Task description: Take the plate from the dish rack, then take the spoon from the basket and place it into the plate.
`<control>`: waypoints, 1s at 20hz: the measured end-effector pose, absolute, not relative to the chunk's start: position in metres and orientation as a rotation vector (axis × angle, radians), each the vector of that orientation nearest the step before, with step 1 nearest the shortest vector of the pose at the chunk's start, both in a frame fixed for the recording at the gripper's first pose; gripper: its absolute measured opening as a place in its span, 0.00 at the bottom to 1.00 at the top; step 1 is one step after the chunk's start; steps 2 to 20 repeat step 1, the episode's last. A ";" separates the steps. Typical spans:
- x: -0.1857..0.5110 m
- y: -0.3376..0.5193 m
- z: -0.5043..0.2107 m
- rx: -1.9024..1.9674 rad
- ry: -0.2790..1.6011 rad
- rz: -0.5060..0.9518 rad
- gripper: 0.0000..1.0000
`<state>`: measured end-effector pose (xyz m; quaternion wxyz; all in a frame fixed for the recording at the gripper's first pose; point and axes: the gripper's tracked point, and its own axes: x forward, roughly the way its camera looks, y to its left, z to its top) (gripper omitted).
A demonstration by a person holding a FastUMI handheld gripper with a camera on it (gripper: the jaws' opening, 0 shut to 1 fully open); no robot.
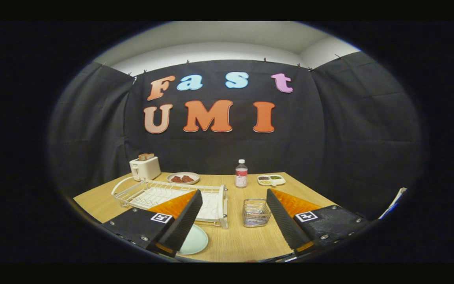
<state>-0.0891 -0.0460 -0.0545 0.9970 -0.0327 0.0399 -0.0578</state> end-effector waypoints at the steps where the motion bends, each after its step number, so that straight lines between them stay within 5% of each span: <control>1: -0.090 -0.052 -0.053 -0.071 0.081 -0.124 0.97; 20: -0.090 -0.052 -0.053 -0.071 0.081 -0.124 0.97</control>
